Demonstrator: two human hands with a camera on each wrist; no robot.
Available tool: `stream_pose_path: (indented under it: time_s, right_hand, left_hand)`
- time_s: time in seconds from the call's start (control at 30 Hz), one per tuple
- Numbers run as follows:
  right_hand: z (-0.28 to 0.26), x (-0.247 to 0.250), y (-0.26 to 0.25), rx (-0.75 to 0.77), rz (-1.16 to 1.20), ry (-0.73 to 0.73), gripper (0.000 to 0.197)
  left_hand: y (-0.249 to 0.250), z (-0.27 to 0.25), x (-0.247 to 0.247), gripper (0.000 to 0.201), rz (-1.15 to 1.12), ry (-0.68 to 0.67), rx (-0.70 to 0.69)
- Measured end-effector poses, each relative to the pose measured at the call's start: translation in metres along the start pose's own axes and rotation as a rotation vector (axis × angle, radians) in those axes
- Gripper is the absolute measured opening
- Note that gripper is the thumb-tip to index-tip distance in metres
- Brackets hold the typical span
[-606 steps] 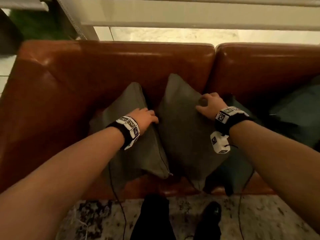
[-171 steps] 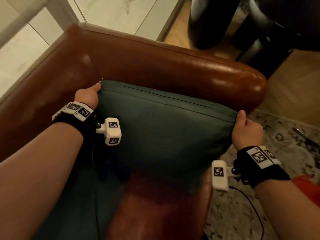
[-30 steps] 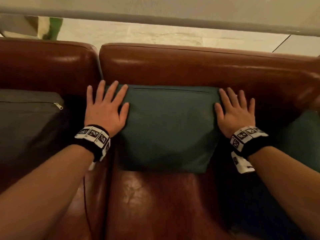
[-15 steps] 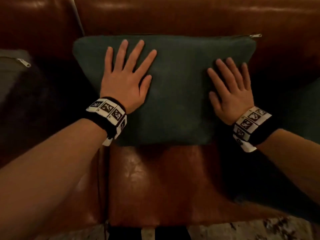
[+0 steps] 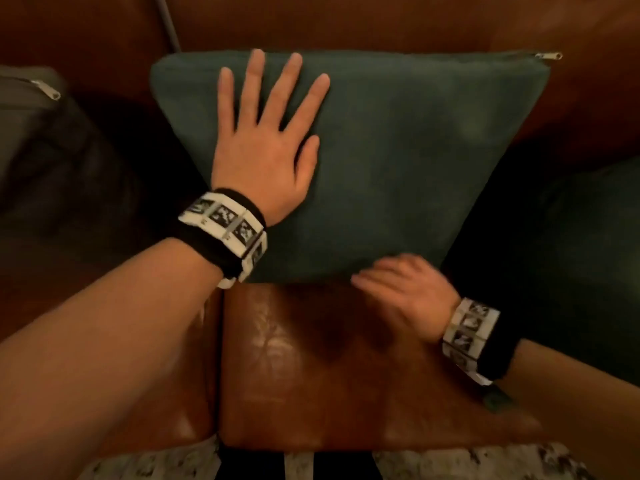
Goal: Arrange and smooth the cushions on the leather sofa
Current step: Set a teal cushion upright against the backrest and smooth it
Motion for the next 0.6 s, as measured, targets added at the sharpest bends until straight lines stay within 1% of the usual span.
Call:
stream_pose_path:
  time_s: [0.03,0.07,0.1,0.13,0.17,0.2,0.23,0.27,0.33,0.37,0.43,0.47,0.5,0.53,0.6]
  right_hand:
    - [0.036,0.037,0.012,-0.067,0.011,0.202,0.043]
    - [0.068,0.068,0.028,-0.129,-0.033,0.341,0.041]
    - [0.096,0.089,0.048,-0.194,-0.113,0.407,0.041]
    - [0.120,0.098,0.068,-0.259,-0.200,0.392,0.042]
    - [0.135,0.097,0.087,-0.324,-0.285,0.302,0.046]
    - [0.140,0.090,0.101,-0.381,-0.341,0.196,0.050]
    - [0.138,0.081,0.113,-0.417,-0.372,0.121,0.053]
    - [0.133,0.075,0.120,-0.436,-0.391,0.085,0.054]
    - [0.126,0.071,0.125,-0.437,-0.397,0.100,0.054]
    - [0.125,0.069,0.126,-0.439,-0.386,0.110,0.054]
    - [0.124,0.065,0.125,-0.448,-0.380,0.122,0.054]
    - [0.124,0.064,0.124,-0.448,-0.381,0.130,0.054]
    - [0.125,0.063,0.123,-0.448,-0.382,0.135,0.054]
    - [0.127,0.063,0.123,-0.449,-0.380,0.135,0.055]
    - [0.129,0.066,0.121,-0.452,-0.380,0.112,0.054]
  left_hand:
    - [0.013,-0.004,0.006,0.062,-0.038,0.047,0.009]
    - [0.032,-0.009,0.010,0.063,-0.098,0.088,0.001]
    - [0.055,-0.014,0.010,0.063,-0.152,0.112,-0.019]
    - [0.077,-0.020,0.007,0.061,-0.183,0.120,-0.025]
    - [0.089,-0.025,0.000,0.060,-0.194,0.118,0.004]
    - [0.090,-0.032,-0.011,0.059,-0.187,0.115,0.059]
    - [0.082,-0.043,-0.025,0.058,-0.175,0.123,0.139]
    - [0.070,-0.059,-0.039,0.059,-0.177,0.142,0.241]
    - [0.043,-0.105,-0.067,0.062,-0.197,0.190,0.474]
    - [0.032,-0.134,-0.082,0.062,-0.226,0.194,0.620]
    - [0.018,-0.194,-0.110,0.059,-0.374,0.162,0.994]
    - [0.018,-0.216,-0.121,0.056,-0.446,0.123,1.153]
    - [0.019,-0.228,-0.129,0.055,-0.502,0.092,1.249]
    - [0.019,-0.230,-0.128,0.055,-0.533,0.099,1.288]
    - [0.011,-0.216,-0.114,0.056,-0.559,0.208,1.288]
Point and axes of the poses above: each hand's wrist, its own z-axis towards the middle knuckle, its own x-axis out of the back of the hand, y = z × x, the point moved 6 cm from there along z, towards the middle knuckle, and after that the axes turned 13 degrees about y, right-handed, at the moved point
